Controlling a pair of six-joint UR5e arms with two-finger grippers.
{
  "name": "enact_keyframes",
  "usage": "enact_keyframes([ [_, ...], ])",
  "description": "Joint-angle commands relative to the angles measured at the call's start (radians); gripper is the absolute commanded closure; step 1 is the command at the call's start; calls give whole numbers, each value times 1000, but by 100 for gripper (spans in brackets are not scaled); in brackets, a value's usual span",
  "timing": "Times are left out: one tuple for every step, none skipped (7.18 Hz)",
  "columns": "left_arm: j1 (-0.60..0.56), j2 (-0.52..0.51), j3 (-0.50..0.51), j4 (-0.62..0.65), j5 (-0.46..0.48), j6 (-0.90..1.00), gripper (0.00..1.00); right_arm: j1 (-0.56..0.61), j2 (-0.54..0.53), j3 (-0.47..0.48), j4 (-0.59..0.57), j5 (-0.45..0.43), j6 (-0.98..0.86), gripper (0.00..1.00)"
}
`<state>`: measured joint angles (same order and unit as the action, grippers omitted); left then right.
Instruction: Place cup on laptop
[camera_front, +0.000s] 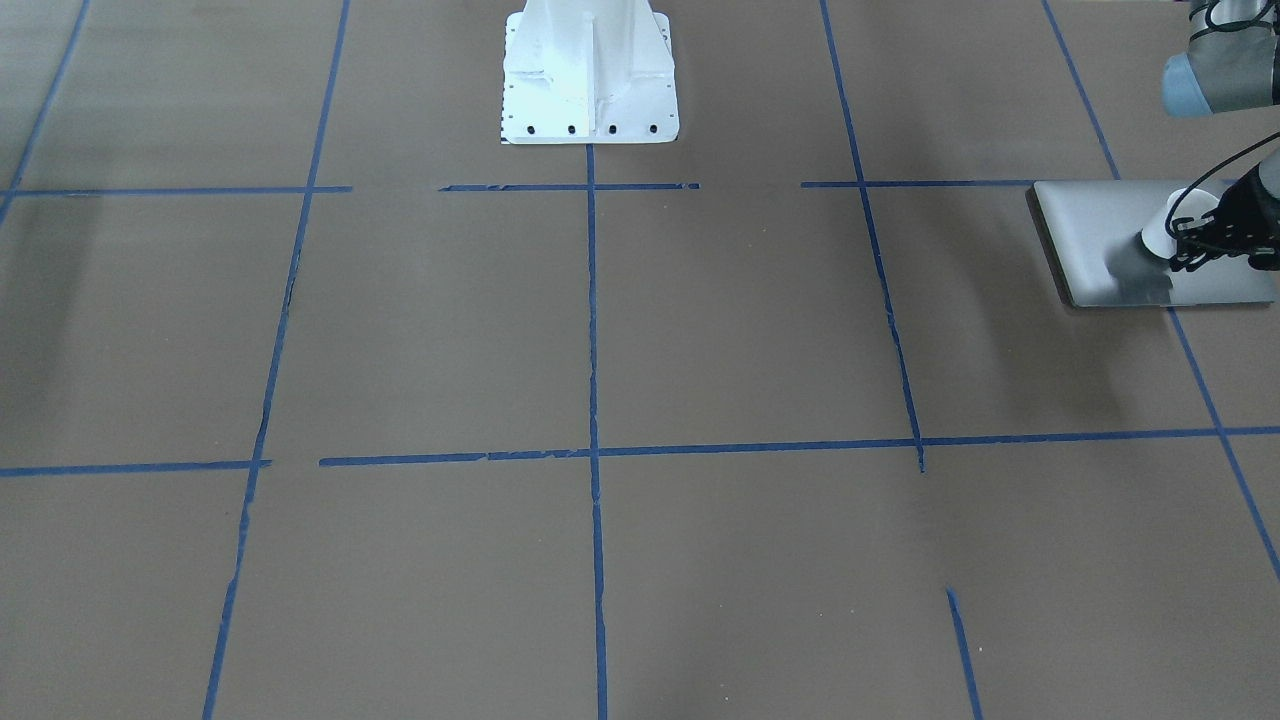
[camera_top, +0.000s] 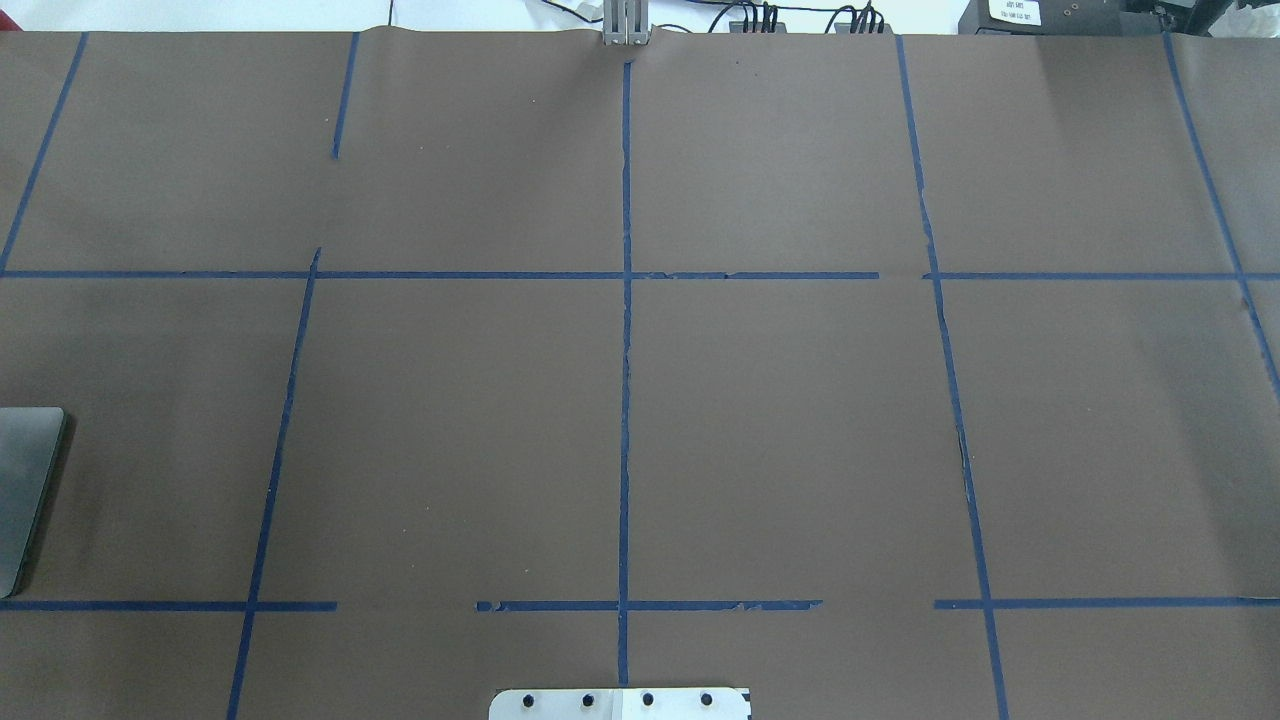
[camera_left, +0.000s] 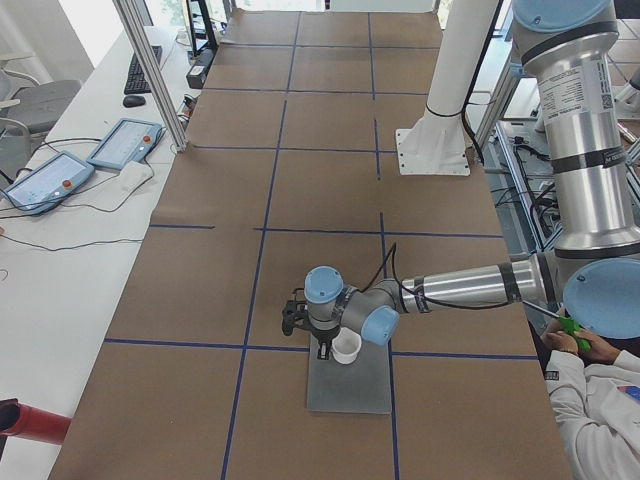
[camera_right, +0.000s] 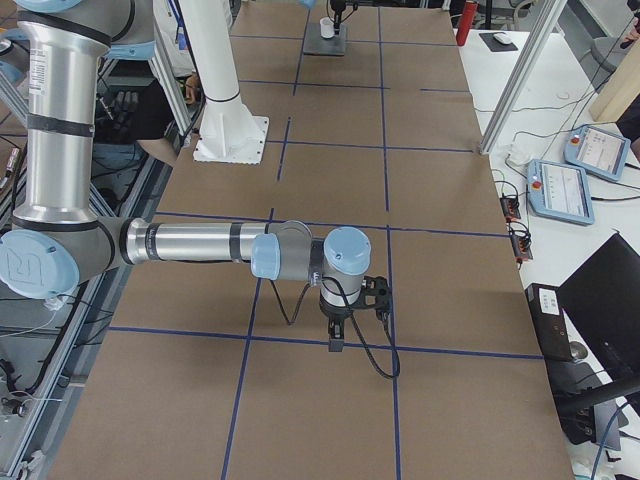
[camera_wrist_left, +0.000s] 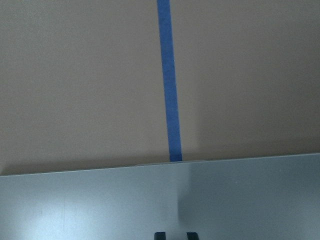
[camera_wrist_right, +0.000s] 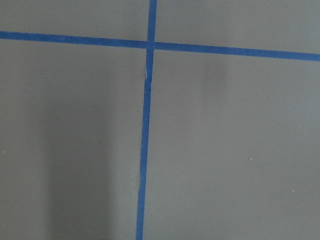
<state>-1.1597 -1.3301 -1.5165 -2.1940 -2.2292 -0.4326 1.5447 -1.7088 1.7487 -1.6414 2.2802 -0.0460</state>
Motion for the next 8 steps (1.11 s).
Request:
enact_keyframes([
  [2,-8,4,-3,-1,0,75,0,0,0,0,1,0,0],
  [2,-8,7,-7,-36,2,60,0,0,0,0,1,0,0],
  [0,-8,16,-27,-44,0,55,0,0,0,0,1,0,0],
  [2,-8,37,-55,-44,0,48,0,0,0,0,1,0,0],
  [2,-8,50,-79,-46,0,40,0,0,0,0,-1,0,0],
  [0,-8,33,-82,-50,-1,3,0,0,0,2,1,0,0],
  [-1,-6,10,-78,-117,0,0,0,0,0,0,1,0,0],
  [-27,-6,-25,-72,-133,0,0,0,0,0,0,1,0,0],
])
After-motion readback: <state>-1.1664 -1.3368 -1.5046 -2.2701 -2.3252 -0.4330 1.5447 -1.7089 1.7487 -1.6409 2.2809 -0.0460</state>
